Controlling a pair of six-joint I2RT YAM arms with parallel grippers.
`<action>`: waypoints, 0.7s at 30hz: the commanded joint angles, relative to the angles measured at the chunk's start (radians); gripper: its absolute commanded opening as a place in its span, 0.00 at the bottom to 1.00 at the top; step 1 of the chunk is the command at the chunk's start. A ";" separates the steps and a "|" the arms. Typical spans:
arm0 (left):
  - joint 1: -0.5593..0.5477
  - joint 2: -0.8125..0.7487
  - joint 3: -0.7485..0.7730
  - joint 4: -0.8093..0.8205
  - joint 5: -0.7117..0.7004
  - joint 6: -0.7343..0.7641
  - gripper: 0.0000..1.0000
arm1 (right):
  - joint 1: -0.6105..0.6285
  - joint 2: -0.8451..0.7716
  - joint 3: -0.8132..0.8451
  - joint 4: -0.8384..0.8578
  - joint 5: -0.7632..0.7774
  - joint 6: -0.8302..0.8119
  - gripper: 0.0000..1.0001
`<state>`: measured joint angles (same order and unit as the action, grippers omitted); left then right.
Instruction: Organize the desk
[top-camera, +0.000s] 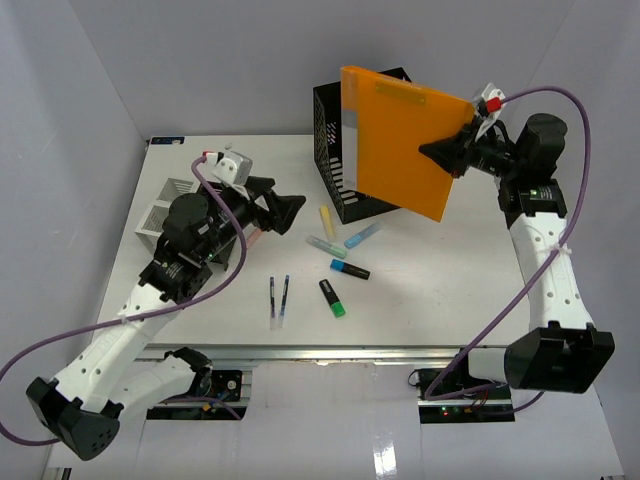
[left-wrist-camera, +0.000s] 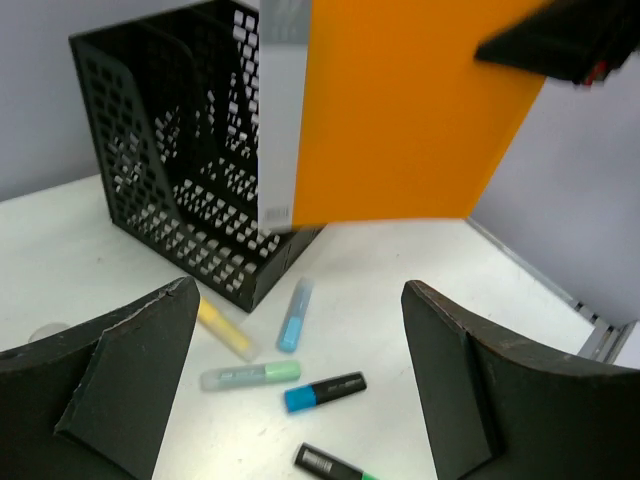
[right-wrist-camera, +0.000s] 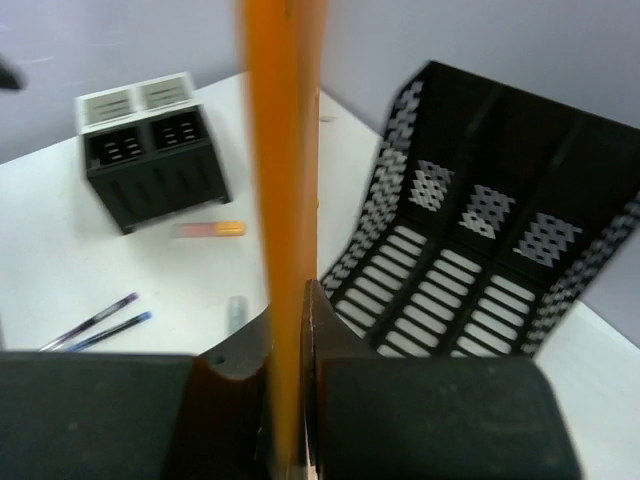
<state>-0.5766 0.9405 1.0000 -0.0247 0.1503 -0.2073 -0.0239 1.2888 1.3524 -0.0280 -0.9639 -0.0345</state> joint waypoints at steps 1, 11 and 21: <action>0.004 -0.096 -0.119 -0.122 -0.088 0.045 0.94 | -0.004 0.097 0.154 0.051 0.220 -0.007 0.08; 0.003 -0.225 -0.249 -0.159 -0.102 -0.005 0.94 | 0.001 0.206 0.214 0.104 0.341 0.001 0.08; 0.004 -0.255 -0.306 -0.168 -0.099 -0.047 0.94 | 0.090 0.346 0.252 0.223 0.440 0.020 0.08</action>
<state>-0.5766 0.7127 0.7123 -0.1810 0.0620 -0.2325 0.0113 1.5806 1.5181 0.0625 -0.5838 -0.0234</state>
